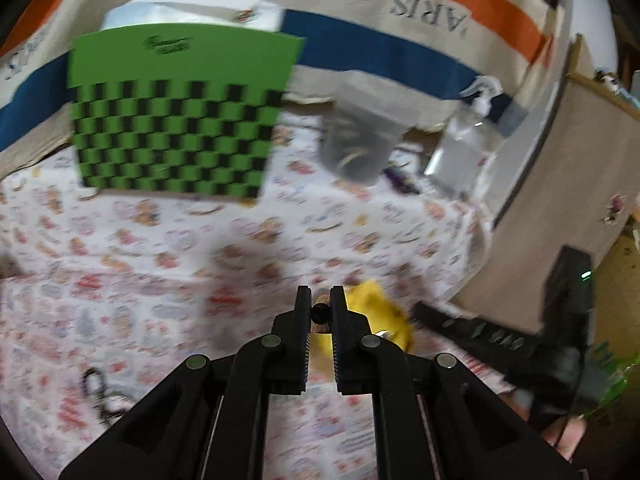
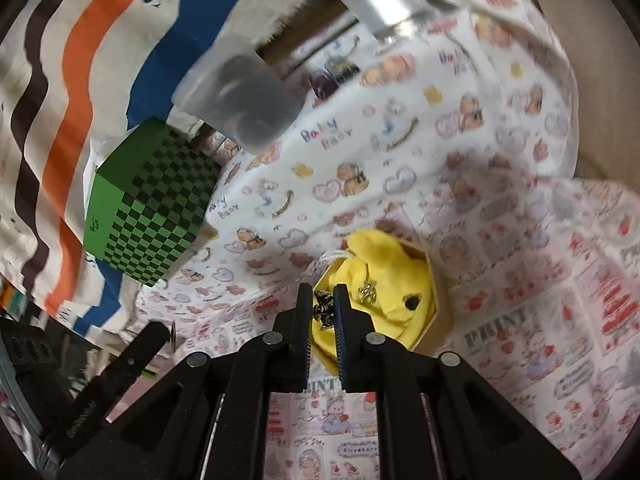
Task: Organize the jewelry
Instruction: 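Move both tools over the yellow-cloth box and open them to drop the items, then withdraw both tools from the box back toward the jewelry pile, then grasp a small silver ring near the bead bracelets with the right tool, then carry the silver ring over the yellow-cloth box and open the right tool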
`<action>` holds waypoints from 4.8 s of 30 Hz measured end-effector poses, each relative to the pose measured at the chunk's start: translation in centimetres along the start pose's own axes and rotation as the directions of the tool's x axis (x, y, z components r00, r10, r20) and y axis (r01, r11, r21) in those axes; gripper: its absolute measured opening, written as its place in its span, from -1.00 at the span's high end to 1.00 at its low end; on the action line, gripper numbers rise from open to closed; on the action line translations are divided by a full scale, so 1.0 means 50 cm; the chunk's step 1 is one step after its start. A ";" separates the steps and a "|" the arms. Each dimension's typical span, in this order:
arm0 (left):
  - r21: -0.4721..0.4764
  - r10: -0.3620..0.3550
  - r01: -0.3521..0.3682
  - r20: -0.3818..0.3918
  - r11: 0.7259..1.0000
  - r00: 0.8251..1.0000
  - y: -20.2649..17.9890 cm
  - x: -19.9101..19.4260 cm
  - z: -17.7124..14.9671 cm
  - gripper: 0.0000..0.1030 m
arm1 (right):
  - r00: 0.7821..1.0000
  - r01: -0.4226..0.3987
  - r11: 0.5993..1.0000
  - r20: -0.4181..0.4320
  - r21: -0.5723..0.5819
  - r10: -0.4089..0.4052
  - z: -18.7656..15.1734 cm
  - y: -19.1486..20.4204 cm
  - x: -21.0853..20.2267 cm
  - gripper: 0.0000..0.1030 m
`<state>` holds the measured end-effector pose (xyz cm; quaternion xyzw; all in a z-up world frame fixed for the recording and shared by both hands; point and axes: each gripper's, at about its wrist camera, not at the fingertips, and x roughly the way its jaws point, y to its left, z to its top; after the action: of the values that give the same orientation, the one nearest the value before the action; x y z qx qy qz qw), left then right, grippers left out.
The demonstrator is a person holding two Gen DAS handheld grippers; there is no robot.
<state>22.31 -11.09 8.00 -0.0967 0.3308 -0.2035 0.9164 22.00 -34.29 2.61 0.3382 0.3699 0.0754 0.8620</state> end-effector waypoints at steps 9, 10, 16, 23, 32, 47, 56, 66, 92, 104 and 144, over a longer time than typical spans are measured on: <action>-0.007 -0.092 0.092 0.002 0.996 0.996 -0.039 0.066 -0.009 0.81 | 1.000 0.005 0.998 0.007 0.057 -0.006 0.004 -0.028 0.005 0.76; 0.006 -0.092 0.092 0.008 0.996 0.996 -0.041 0.068 -0.013 0.81 | 1.000 0.004 0.998 0.012 0.061 -0.004 0.004 -0.030 0.002 0.76; 0.021 -0.132 0.132 0.012 0.991 0.991 -0.045 0.085 -0.028 0.81 | 0.998 0.014 0.995 0.056 0.095 -0.019 0.008 -0.042 -0.018 0.49; 0.061 -0.130 0.129 0.006 0.990 0.992 -0.046 0.102 -0.044 0.57 | 1.000 -0.006 0.993 0.029 0.116 0.002 0.008 -0.047 -0.010 0.32; 0.199 0.098 -0.158 0.281 0.967 0.955 -0.056 -0.033 -0.045 -0.21 | 0.999 0.006 0.999 0.051 0.038 -0.008 -0.003 -0.010 -0.023 0.17; 0.083 0.318 -0.384 0.417 0.920 0.852 0.126 -0.213 -0.172 -0.76 | 0.979 0.155 0.949 0.171 -0.274 -0.110 -0.094 0.154 -0.015 -0.27; -0.032 0.350 -0.364 0.365 0.931 0.863 0.235 -0.218 -0.180 -0.76 | 0.977 0.164 0.844 0.201 -0.511 -0.068 -0.185 0.222 0.015 -0.34; -0.102 0.382 -0.369 0.297 0.924 0.875 0.275 -0.188 -0.191 -0.76 | 0.982 0.122 0.852 0.184 -0.509 -0.031 -0.208 0.191 0.031 -0.63; -0.266 0.490 -0.424 0.278 0.866 0.826 0.347 -0.197 -0.190 -0.89 | 0.950 0.080 0.700 -0.158 -0.709 -0.269 -0.253 0.301 0.216 -0.04; -0.283 0.549 -0.480 0.268 0.830 0.792 0.363 -0.198 -0.193 -0.89 | 0.884 0.085 0.729 -0.287 -0.679 -0.370 -0.253 0.369 0.375 0.62; -0.118 0.565 -0.557 0.291 0.822 0.772 0.308 -0.190 -0.193 -0.89 | 0.996 -0.024 0.835 -0.083 -0.550 -0.026 -0.218 0.250 0.061 0.77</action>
<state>14.19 6.47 1.23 -0.0359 0.1977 0.1010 0.9744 18.20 -17.86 3.38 0.0723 0.3700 0.1927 0.9059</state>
